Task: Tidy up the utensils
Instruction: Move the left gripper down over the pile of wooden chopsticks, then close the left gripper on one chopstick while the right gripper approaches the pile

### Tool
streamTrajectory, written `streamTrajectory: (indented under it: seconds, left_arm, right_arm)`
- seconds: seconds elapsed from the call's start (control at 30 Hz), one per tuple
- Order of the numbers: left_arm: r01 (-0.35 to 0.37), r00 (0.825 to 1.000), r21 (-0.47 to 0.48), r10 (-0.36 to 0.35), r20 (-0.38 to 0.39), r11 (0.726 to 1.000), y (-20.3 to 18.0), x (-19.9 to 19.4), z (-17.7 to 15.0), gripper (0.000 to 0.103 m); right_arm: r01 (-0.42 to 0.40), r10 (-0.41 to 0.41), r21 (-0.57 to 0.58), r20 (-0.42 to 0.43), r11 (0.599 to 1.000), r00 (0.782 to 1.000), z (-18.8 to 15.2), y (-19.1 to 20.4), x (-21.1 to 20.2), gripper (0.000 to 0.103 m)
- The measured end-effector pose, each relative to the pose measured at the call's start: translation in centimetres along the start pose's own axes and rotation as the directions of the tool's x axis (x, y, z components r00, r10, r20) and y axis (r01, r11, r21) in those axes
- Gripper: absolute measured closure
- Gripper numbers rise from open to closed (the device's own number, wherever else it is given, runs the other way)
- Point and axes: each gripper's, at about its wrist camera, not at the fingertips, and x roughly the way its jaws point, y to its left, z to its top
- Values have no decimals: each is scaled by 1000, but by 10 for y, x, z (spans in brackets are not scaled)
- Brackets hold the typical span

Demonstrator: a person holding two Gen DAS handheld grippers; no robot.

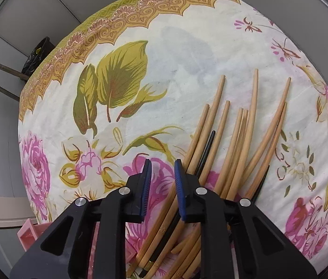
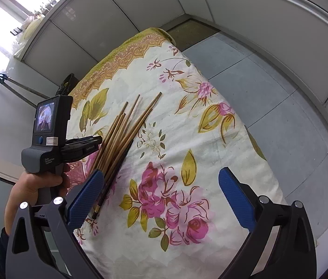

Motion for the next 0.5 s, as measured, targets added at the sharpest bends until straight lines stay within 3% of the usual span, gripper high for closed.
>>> streamTrajectory:
  seconds: [0.17,0.27,0.4,0.5]
  left_arm:
    - [25,1000,21,-25,-19,999,-1,5,-1,91]
    - [91,995,2,-90,-30,996,1,3,-4,91]
    - [77,997,-8,-77,-30,997,-3,-2,-16,91]
    - [112,992,-13,-113,-61,994,-12,-6,-26,103]
  right_arm:
    - [-5,5,7,3,1000,1000,0,-2,-2,7]
    - [0,0,4,10,1000,1000,0,-2,-4,7]
    - [-5,5,9,7,1000,1000,-2,-3,-2,7]
    - [-2,2,8,8,1000,1000,-2,-3,-2,7]
